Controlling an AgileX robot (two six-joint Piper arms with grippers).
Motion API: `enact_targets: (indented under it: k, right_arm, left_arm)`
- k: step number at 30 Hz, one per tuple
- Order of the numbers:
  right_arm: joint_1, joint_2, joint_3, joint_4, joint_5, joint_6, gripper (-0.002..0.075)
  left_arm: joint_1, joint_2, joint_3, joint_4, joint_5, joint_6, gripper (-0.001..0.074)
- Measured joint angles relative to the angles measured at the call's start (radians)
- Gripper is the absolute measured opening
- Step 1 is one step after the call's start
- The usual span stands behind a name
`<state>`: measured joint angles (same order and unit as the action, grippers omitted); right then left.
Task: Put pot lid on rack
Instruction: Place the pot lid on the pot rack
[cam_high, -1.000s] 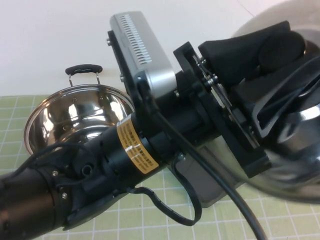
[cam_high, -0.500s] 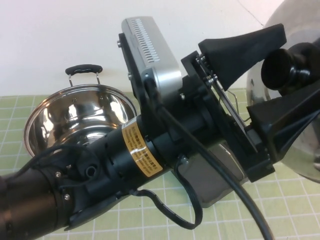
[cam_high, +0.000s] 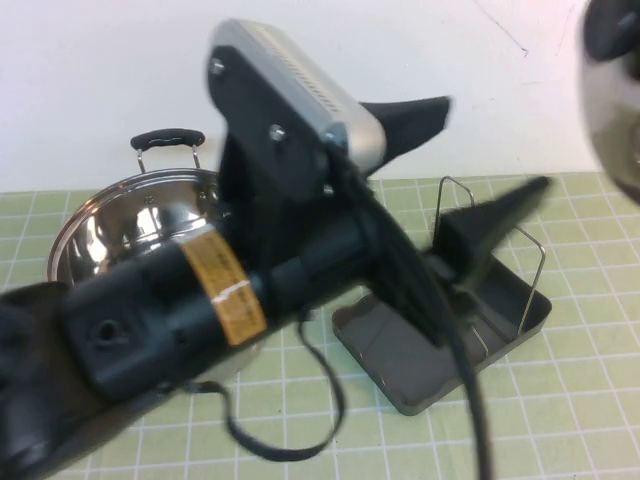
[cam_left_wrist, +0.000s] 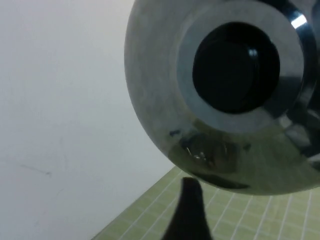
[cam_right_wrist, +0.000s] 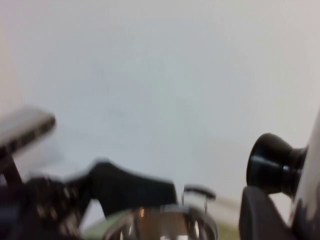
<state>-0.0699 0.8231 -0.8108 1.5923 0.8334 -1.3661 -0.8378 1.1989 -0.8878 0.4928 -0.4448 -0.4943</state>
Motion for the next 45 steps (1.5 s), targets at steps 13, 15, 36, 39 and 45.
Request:
enact_targets:
  k: [13, 15, 36, 39, 45]
  right_arm:
    - [0.131, 0.525, -0.300, -0.486, 0.263, 0.000, 0.0132]
    - [0.186, 0.573, -0.330, -0.536, 0.237, 0.000, 0.0132]
    - [0.255, 0.908, -0.426, -0.576, 0.148, -0.058, 0.0132]
    - [0.255, 0.921, -0.430, -0.572, 0.134, -0.044, 0.0132]
    - [0.273, 0.928, -0.436, -0.551, 0.010, 0.022, 0.0132]
  left_arm:
    - [0.000, -0.277, 0.000, 0.029, 0.634, 0.017, 0.0011]
    - [0.000, -0.307, 0.000, 0.025, 0.715, 0.015, 0.0005]
    - [0.000, -0.337, 0.052, -0.114, 0.843, 0.015, -0.0001]
    - [0.000, -0.337, 0.052, -0.114, 0.845, 0.015, -0.0001]
    - [0.000, -0.337, 0.052, -0.112, 0.847, 0.015, -0.0001]
